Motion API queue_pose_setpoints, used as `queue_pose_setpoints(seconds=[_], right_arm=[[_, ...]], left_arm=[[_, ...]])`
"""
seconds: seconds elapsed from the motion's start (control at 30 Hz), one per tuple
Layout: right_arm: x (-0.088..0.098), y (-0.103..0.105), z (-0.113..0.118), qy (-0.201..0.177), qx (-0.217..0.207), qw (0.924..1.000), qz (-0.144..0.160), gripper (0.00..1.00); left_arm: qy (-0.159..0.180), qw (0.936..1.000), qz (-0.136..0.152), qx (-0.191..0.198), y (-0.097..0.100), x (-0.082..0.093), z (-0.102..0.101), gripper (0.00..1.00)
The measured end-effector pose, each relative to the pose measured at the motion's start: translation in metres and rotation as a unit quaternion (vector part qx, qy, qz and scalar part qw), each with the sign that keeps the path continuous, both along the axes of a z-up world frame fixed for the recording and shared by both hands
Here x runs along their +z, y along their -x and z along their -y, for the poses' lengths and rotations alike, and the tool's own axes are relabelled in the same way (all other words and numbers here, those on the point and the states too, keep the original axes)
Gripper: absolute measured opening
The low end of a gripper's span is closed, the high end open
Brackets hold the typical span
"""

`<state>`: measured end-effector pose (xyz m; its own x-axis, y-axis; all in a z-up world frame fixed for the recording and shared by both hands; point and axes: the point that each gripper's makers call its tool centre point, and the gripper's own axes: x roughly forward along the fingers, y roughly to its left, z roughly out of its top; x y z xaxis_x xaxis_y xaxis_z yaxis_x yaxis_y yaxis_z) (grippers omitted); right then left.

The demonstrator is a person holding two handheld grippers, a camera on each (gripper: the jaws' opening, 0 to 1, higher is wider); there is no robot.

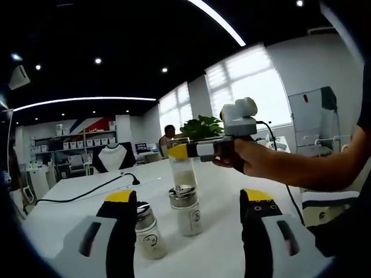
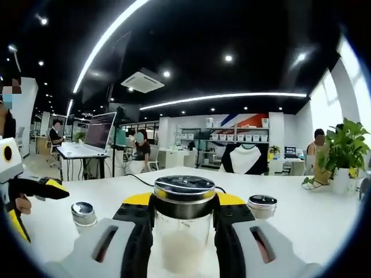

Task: Rotate the seasoning bottle until the label or dispensing opening points toward the visible target arrow and the bottle remains upright within the marked orientation range

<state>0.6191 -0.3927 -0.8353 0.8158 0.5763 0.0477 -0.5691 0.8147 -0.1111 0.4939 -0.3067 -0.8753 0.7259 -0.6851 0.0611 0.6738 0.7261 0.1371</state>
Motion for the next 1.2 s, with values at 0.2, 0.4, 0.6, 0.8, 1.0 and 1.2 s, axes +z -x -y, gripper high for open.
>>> queue_pose_setpoints(seconds=[0.2,0.4,0.6,0.8,1.0,1.2], right_arm=[[0.004,0.030,0.003,-0.018,0.022,0.9996,0.000,0.38],[-0.001,0.070,0.000,-0.028,0.056,0.9980,-0.005,0.38],[-0.005,0.110,-0.016,-0.061,0.144,0.9873,-0.027,0.38],[-0.012,0.150,-0.043,-0.042,0.234,0.9708,-0.035,0.37],[-0.010,0.171,-0.057,-0.052,0.296,0.9532,-0.029,0.38],[-0.012,0.177,-0.057,-0.056,0.308,0.9494,-0.017,0.38]], left_arm=[[0.017,0.9996,-0.006,-0.021,0.005,0.002,0.007,0.69],[0.019,0.9987,-0.017,-0.044,0.009,-0.005,0.023,0.66],[-0.005,0.9970,-0.029,-0.071,0.014,-0.021,0.039,0.65],[0.001,0.9943,-0.049,-0.094,0.016,-0.031,0.046,0.66],[0.016,0.9867,-0.055,-0.152,0.034,-0.028,0.057,0.59],[-0.029,0.9827,-0.011,-0.182,0.050,-0.028,0.067,0.44]])
